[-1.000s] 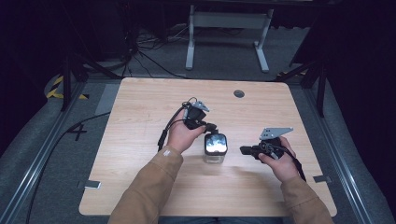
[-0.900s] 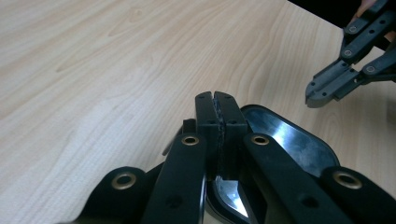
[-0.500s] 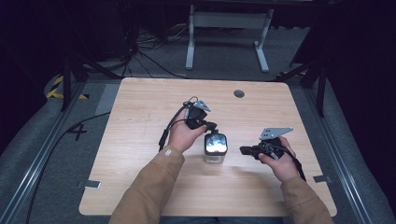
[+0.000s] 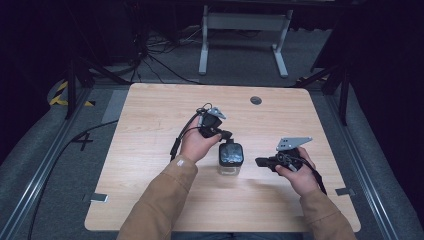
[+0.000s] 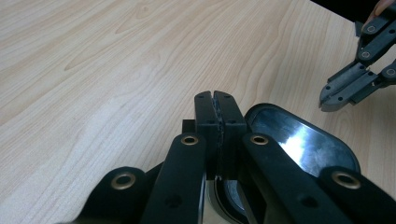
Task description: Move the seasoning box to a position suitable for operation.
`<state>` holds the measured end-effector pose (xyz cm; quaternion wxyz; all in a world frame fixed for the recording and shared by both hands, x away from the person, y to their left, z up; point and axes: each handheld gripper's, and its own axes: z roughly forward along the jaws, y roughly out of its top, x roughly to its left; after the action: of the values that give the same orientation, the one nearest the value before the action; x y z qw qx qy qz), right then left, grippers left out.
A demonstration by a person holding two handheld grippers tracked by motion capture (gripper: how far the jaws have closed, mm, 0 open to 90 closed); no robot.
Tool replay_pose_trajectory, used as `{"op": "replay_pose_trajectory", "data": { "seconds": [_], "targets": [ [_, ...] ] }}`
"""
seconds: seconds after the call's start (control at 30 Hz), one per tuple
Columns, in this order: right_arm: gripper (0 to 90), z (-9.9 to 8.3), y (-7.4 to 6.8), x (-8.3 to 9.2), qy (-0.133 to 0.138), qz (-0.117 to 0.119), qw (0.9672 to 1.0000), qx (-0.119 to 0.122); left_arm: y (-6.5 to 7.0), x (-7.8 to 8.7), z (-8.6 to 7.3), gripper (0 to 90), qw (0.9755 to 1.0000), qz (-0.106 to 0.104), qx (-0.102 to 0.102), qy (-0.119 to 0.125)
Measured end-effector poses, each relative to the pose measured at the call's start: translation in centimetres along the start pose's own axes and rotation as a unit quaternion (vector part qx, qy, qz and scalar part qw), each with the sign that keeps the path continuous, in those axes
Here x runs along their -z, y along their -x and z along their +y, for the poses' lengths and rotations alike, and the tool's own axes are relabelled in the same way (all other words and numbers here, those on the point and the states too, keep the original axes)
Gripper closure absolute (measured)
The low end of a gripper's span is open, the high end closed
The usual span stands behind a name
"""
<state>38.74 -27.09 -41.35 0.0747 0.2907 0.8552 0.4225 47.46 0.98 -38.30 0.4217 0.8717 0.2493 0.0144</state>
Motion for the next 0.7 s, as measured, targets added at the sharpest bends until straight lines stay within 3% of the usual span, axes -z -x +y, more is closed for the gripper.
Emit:
{"op": "replay_pose_trajectory", "data": {
  "seconds": [0.37,0.7],
  "targets": [
    [90.0,0.7,-1.2,-0.1,0.005,0.015,0.9997,0.019,-0.1,0.0,0.0,90.0,1.0000,0.000,0.004,-0.005],
    [90.0,2.0,-2.6,-0.9,0.030,0.038,0.9983,0.032,0.0,-0.1,0.1,90.0,1.0000,0.007,0.004,-0.005]
  ]
}}
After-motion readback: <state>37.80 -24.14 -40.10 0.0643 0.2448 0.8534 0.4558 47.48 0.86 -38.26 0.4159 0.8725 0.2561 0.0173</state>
